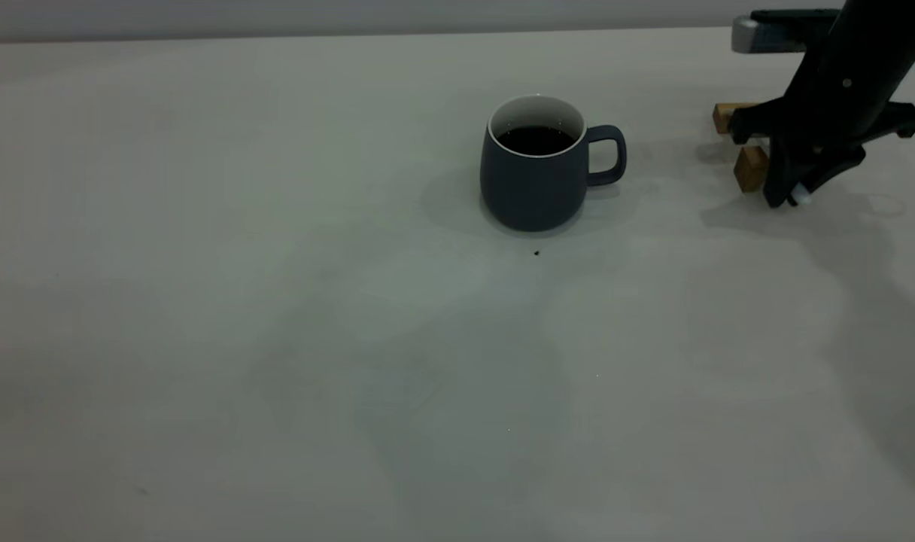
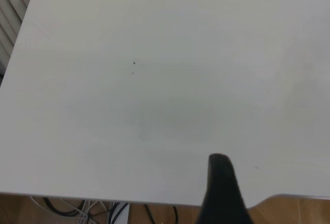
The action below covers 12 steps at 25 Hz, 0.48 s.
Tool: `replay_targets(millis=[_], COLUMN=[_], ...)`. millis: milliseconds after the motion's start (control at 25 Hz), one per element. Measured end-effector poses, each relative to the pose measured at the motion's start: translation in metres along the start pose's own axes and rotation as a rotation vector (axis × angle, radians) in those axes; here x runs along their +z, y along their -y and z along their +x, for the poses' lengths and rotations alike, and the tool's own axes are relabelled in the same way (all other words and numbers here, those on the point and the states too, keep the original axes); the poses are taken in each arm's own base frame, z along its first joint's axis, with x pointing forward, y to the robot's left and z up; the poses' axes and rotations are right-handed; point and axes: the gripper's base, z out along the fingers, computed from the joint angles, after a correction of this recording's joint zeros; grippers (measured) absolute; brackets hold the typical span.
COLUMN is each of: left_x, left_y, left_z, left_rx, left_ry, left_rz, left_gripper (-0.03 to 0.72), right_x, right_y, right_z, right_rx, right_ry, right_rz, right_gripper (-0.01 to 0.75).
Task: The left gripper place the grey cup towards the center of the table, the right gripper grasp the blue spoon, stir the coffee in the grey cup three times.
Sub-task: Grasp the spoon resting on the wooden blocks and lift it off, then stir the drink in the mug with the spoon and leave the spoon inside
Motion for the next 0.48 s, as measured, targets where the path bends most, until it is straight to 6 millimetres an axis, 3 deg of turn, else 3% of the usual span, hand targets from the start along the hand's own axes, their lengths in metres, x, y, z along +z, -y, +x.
replay_targets(millis=[80, 200, 320, 480], left_x=[0.000, 0.000, 0.000, 0.000], left_y=[0.000, 0.000, 0.000, 0.000], left_z=[0.000, 0.000, 0.000, 0.000], left_rx=[0.000, 0.000, 0.000, 0.000], left_ry=[0.000, 0.000, 0.000, 0.000], left_rz=[0.000, 0.000, 0.000, 0.000], left_gripper=[0.585, 0.585, 0.585, 0.585], right_x=[-0.015, -0.057, -0.094, -0.106], right_y=[-0.001, -0.008, -0.028, -0.063], right_z=[-0.004, -0.017, -0.023, -0.018], right_rx=[-0.002, 0.027, 0.103, 0.201], right_ry=[0.012, 0.088, 0.119, 0.024], right_rz=[-0.003, -0.032, -0.157, -0.444], right_gripper=[0.120, 0.120, 0.120, 0.120])
